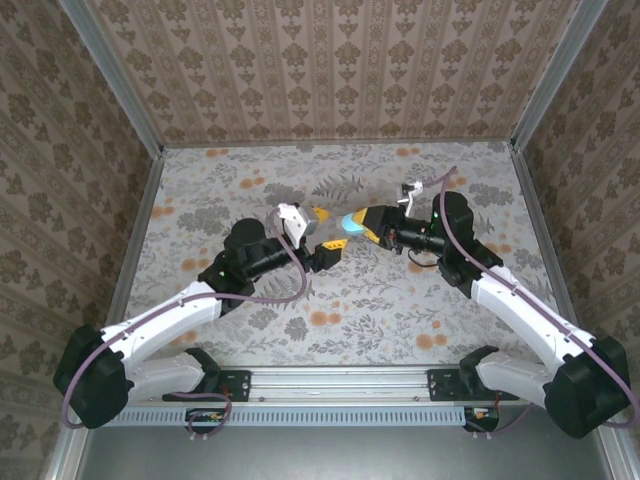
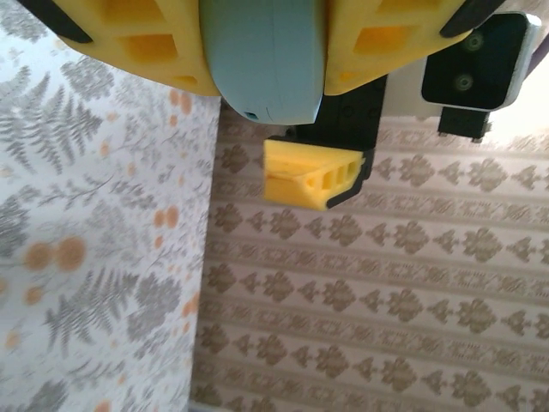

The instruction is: Insert the wireless bluetooth earbuds into the charging case

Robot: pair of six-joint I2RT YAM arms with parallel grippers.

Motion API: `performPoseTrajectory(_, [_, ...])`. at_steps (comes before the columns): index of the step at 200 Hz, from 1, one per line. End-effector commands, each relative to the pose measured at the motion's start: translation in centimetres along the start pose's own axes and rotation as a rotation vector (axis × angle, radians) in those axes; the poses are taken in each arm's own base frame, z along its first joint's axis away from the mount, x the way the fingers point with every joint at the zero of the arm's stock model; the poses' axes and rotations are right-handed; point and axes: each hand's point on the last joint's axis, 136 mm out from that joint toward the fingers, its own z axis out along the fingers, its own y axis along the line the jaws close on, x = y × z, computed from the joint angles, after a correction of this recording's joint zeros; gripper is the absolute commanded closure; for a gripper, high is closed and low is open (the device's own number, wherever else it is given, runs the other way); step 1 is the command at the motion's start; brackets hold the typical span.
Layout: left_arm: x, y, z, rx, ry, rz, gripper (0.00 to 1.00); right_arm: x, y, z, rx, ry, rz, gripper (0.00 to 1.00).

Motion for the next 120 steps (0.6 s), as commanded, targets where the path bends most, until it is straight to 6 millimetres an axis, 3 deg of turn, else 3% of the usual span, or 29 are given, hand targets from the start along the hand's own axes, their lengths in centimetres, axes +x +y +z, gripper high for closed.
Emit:
performPoseTrajectory(1, [-0.4,0.9,-1.0,-0.070,-0.013,0.018,0.21,-1.4,-3.3,-1.3,0.125,-0.130,-0.008,0.76])
performPoseTrajectory(26, [-0.7,1.9,-2.1,-0.146,-0.029,0.024,0.17,-1.5,-7.5,-2.0,0.249,-0.177,0.014,0.76])
performPoseTrajectory(68, [-1.1,4.0,-4.4,-0.299,-0.036,-0.024,0.12,0.1,-13.6,-1.9,0.384,-0.149,0.053,0.76])
performPoseTrajectory(120, [-0.3,5.0,-6.3,-0.369,-0.036,-0.086,0.09,1.4,-17.3,0.4,0.416,-0.051,0.099,0.76])
